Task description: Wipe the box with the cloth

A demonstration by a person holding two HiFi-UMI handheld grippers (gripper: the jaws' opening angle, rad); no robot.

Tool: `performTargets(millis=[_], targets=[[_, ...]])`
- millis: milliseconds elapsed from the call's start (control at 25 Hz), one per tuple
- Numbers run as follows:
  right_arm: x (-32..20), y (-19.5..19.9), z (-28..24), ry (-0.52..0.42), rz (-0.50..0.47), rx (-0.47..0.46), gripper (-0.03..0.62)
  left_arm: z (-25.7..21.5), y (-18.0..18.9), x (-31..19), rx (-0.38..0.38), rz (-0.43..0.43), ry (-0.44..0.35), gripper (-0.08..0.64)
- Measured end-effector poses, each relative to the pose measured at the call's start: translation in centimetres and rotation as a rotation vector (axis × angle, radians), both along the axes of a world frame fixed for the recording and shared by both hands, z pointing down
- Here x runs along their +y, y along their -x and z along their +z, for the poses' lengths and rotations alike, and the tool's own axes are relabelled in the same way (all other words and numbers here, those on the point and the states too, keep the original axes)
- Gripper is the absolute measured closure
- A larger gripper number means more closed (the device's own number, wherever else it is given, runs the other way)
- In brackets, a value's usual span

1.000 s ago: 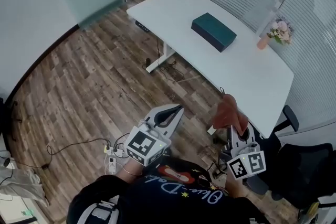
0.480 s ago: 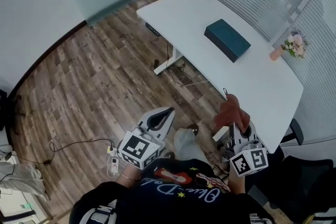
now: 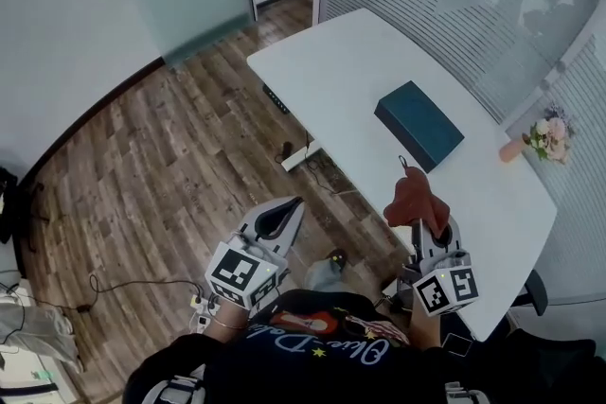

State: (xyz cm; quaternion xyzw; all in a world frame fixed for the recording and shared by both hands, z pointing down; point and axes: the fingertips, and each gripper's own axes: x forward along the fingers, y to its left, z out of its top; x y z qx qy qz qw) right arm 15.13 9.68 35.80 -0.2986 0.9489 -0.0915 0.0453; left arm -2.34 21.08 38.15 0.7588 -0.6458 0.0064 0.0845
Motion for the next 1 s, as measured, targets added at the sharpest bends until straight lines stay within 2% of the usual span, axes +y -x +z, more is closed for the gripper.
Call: performTargets(millis=[280,520,760,920,1000], targets=[[-9.7,3.6,-0.1,0.003,-0.009,-0.015,0.566,-1.0,4.5,-8.8,-0.038,-0.044,0.004,0.557],[-14.7,5.6,1.2,0.01,0.0,-0.011,0.566,0.3,5.9,-14.8,-0.025,-0.009,0.014,0.557],[-17.6,6.5,3.1,0.05,0.094,0.021,0.566,1.9,8.4,-19.1,-0.009,0.077,0.052,0.557],[-19.3,6.7,2.4,0.048,0.217,0.028,0.566,2.5,9.6,-24.1,0.016,0.217,0.061,0.557],[-20.4,7.0,1.3,0.027,0.266,0.021,0.566,1.0,10.0,-26.9,0.013,0.291,0.021,0.557]])
